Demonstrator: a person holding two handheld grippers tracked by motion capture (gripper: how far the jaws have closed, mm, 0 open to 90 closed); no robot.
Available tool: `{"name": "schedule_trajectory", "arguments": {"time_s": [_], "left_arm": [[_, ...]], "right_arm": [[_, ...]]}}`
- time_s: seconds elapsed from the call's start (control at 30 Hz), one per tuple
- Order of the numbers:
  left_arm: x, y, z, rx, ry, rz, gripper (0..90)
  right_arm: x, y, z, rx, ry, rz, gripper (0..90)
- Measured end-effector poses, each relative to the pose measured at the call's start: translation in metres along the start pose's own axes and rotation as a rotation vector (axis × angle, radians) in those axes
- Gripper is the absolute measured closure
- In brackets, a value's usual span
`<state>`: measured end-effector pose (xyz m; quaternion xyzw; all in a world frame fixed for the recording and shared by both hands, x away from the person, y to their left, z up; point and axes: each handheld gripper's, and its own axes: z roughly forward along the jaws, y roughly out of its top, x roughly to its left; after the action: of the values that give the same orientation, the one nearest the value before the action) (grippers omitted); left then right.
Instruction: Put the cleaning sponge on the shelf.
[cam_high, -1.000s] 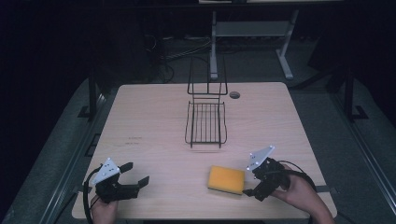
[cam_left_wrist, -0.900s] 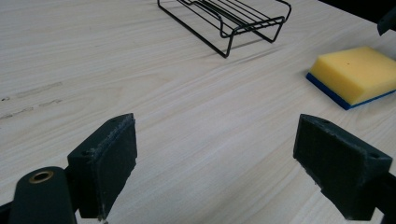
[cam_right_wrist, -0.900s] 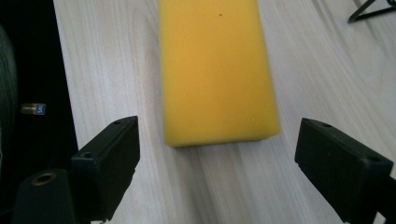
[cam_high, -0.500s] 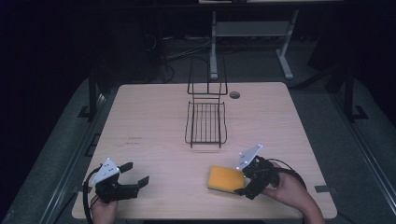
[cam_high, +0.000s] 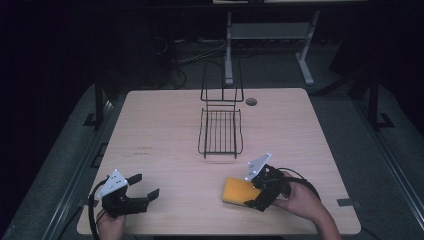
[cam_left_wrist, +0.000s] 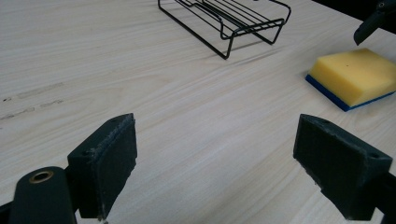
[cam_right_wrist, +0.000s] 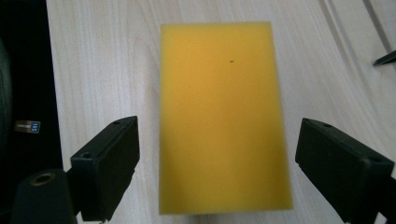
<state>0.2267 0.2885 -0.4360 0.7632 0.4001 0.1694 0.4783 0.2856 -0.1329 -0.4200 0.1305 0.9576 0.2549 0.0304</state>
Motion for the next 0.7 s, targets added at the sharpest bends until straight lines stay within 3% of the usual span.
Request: {"name": "schedule_trajectory", "arguments": {"time_s": [0.7], "left_arm": [[0.0,0.0,-0.001,-0.007,-0.003,-0.003,12.8]], "right_arm": [[-0.004,0.009,0.021,0.014,0.011,-0.006,13.4]]}}
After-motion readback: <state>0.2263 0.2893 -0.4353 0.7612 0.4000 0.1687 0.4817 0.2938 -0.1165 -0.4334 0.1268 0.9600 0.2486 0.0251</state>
